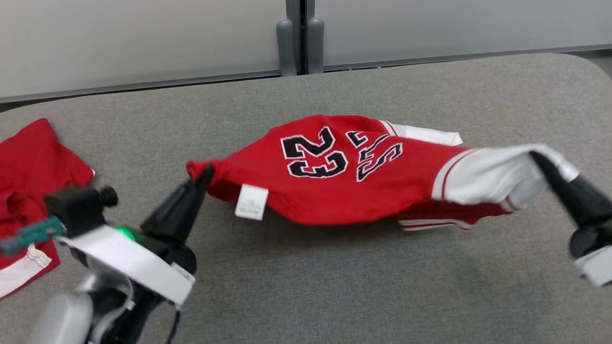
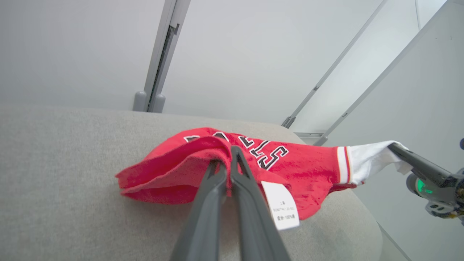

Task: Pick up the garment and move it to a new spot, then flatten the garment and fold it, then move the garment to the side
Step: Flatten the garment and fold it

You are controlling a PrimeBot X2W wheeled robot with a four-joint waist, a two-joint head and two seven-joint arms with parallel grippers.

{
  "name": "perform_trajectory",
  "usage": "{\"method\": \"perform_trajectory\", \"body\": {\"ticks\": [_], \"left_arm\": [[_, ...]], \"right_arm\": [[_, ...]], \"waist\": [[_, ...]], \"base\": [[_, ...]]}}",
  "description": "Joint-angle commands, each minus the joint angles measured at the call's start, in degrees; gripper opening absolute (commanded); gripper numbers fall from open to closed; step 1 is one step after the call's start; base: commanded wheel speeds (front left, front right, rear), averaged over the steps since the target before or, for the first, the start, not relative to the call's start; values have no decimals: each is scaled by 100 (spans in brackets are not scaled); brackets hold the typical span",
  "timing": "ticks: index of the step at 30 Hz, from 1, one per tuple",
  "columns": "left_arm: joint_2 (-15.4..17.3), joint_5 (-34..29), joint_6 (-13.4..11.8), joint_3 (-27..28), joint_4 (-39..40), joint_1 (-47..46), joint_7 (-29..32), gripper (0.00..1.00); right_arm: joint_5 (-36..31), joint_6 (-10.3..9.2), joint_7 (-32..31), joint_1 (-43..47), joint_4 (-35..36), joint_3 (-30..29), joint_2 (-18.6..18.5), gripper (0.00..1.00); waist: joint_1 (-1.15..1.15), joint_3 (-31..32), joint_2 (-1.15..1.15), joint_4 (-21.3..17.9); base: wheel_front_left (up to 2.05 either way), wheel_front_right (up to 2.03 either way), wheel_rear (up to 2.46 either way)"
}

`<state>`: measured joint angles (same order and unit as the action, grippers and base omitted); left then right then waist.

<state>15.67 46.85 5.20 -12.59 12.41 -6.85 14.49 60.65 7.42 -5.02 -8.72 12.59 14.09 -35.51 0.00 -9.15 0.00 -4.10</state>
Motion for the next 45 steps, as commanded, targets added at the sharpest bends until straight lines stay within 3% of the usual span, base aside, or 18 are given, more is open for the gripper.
{"method": "perform_trajectory", "body": {"ticks": [1,5,8,12,15,20,24,30,33,37,39,45], "left_arm": [[53,83,-85,94,274,-256,132,0],[218,477,-484,434,1221,-1239,826,0],[381,461,-718,580,1329,-2273,1241,0],[411,335,-913,485,784,-3897,1637,0],[248,171,-994,357,-13,-5114,1702,0],[-75,-294,-875,144,-1639,-7009,1266,0],[-466,-618,-707,69,-2791,-8215,449,0],[-669,-950,-483,-5,-4015,-9146,-511,0],[-838,-999,-226,-123,-4598,-9142,-982,0],[-902,-1027,55,-387,-5167,-8538,-1441,0],[-926,-792,174,-467,-5382,-7725,-1701,0],[-692,-283,234,-940,-4889,-5448,-1965,0]], "right_arm": [[101,12,-68,-156,155,-224,-132,0],[565,12,-516,-756,663,-1092,-547,0],[886,13,-964,-1517,747,-1581,-787,0],[1103,12,-1564,-2927,286,-1888,-965,0],[728,12,-1932,-4280,-444,-1842,-987,0],[-481,12,-2232,-6909,-1851,-1572,-377,0],[-1735,6,-2090,-8788,-2790,-1253,137,0],[-2278,7,-1754,-10044,-3524,-944,785,0],[-2029,7,-1474,-9822,-3639,-793,941,0],[-1454,8,-975,-8568,-3395,-722,892,0],[-941,8,-595,-7000,-2966,-619,873,0],[-289,8,270,-3791,-1919,-496,768,0]], "waist": [[0,-107,0,30],[0,-437,0,72],[0,-838,0,96],[0,-1596,0,155],[0,-2207,0,246],[0,-3154,0,520],[0,-3623,0,785],[0,-4021,0,900],[0,-4067,0,899],[0,-3862,0,858],[0,-3536,0,749],[0,-2391,0,556]], "base": [[0,0,0],[0,0,0],[0,0,0],[0,0,0],[0,0,0],[0,0,0],[0,0,0],[0,0,0],[0,0,0],[0,0,0],[0,0,0],[0,0,0]]}}
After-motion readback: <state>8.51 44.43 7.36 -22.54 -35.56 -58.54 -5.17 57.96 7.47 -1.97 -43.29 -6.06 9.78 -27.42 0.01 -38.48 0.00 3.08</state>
